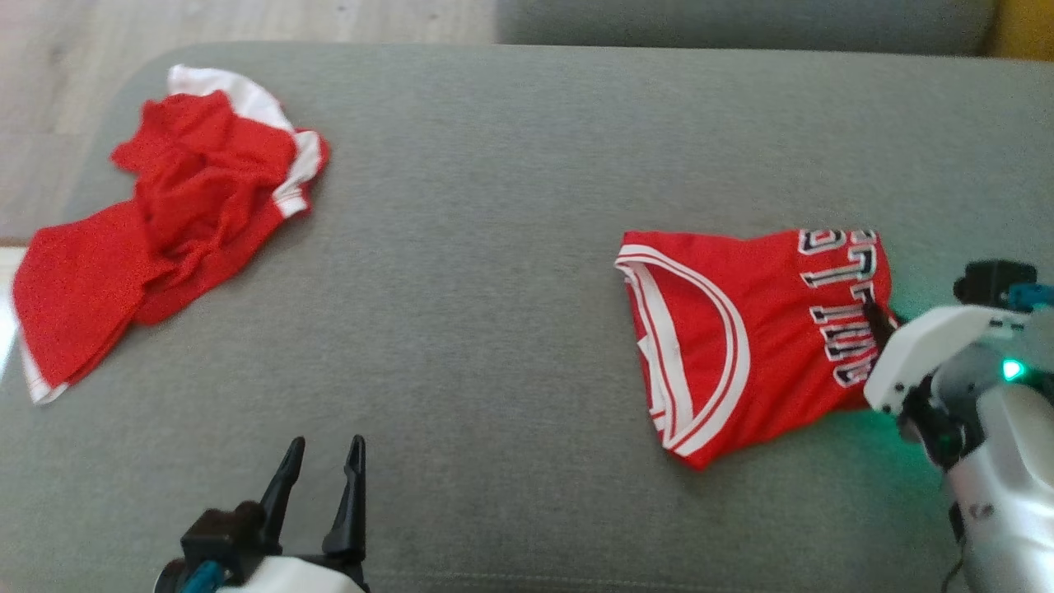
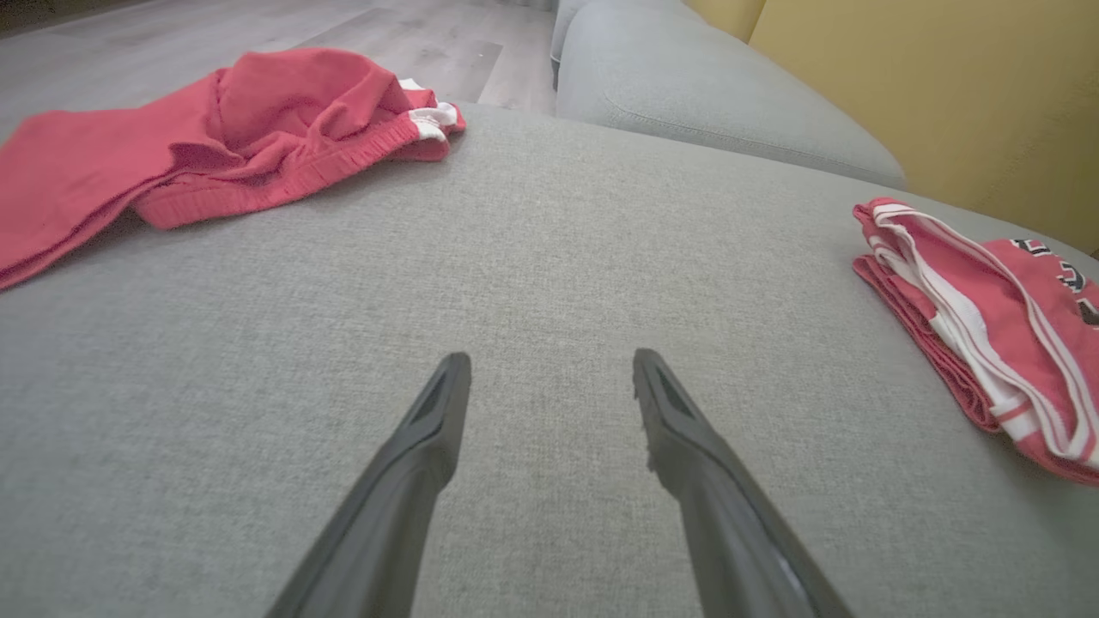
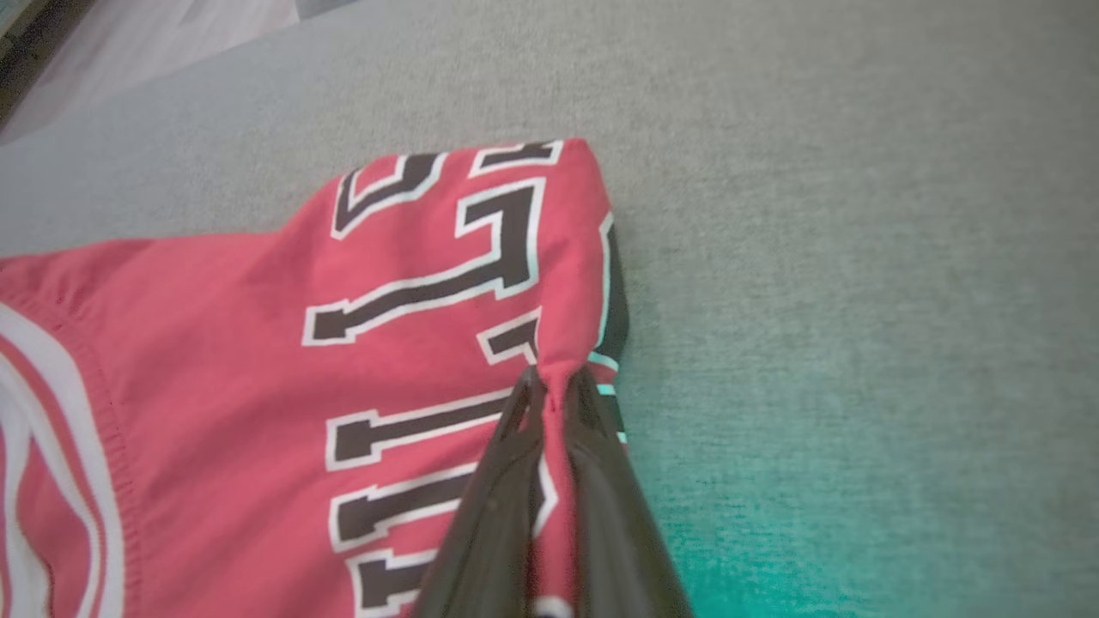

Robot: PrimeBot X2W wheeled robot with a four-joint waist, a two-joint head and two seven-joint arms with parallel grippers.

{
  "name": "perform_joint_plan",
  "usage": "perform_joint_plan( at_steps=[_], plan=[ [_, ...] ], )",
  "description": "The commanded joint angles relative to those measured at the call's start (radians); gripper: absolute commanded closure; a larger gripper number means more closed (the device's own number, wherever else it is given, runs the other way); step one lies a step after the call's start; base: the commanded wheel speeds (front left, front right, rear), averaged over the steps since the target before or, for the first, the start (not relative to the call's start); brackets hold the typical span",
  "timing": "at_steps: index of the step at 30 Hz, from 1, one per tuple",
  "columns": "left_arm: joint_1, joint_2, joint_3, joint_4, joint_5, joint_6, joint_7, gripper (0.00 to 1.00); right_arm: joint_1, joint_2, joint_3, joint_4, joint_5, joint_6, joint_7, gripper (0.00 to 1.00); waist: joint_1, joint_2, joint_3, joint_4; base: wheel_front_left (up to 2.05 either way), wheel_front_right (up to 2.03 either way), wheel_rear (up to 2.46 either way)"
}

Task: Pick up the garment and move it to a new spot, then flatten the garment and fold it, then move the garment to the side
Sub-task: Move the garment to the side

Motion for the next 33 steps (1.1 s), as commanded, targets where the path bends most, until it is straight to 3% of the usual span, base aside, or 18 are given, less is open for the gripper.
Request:
perform_joint_plan(
  at_steps=[1, 7, 12, 22, 26, 28, 29, 33],
  plan=[
    [-0.040, -0.004, 0.038, -0.033, -0.005, 0.005, -0.012, 0.00, -0.051, -0.023, 0.016, -0.026, -0.002, -0.001, -0.018, 1.00, 0.0000, 0.0000, 0.014, -0.028, 0.00, 0.00, 0.00],
    [-0.070, -0.004, 0.034, -0.053, 0.010, -0.003, -0.012, 0.00, -0.176, -0.080, -0.037, 0.009, -0.082, -0.001, -0.119, 1.00, 0.0000, 0.0000, 0.092, -0.129, 0.00, 0.00, 0.00],
    [-0.118, -0.004, 0.027, -0.081, 0.046, -0.021, -0.012, 0.00, -0.306, -0.149, -0.147, 0.059, -0.199, -0.001, -0.183, 1.00, 0.0000, 0.0000, 0.191, -0.183, 0.00, 0.00, 0.00],
    [-0.135, -0.001, 0.058, -0.153, 0.105, -0.042, -0.012, 0.00, -0.473, -0.268, -0.376, 0.138, -0.479, -0.001, -0.292, 1.00, 0.0000, 0.0000, 0.327, -0.211, 0.00, 0.00, 0.00],
    [-0.126, 0.000, 0.077, -0.168, 0.113, -0.045, -0.012, 0.00, -0.497, -0.274, -0.444, 0.151, -0.588, -0.001, -0.337, 1.00, 0.0000, 0.0000, 0.345, -0.210, 0.00, 0.00, 0.00],
    [-0.125, 0.000, 0.082, -0.170, 0.115, -0.047, -0.012, 0.00, -0.498, -0.271, -0.479, 0.151, -0.650, -0.001, -0.352, 0.39, 0.0000, 0.0000, 0.347, -0.208, 0.00, 0.00, 0.00],
    [-0.125, -0.001, 0.083, -0.170, 0.115, -0.048, -0.012, 0.00, -0.497, -0.266, -0.497, 0.152, -0.675, -0.001, -0.360, 0.00, 0.0000, 0.0000, 0.344, -0.205, 0.00, 0.00, 0.00],
    [-0.128, -0.002, 0.081, -0.167, 0.109, -0.048, -0.012, 0.00, -0.483, -0.240, -0.550, 0.138, -0.758, -0.001, -0.428, 0.00, 0.0000, 0.0000, 0.319, -0.195, 0.00, 0.00, 0.00]
  ],
)
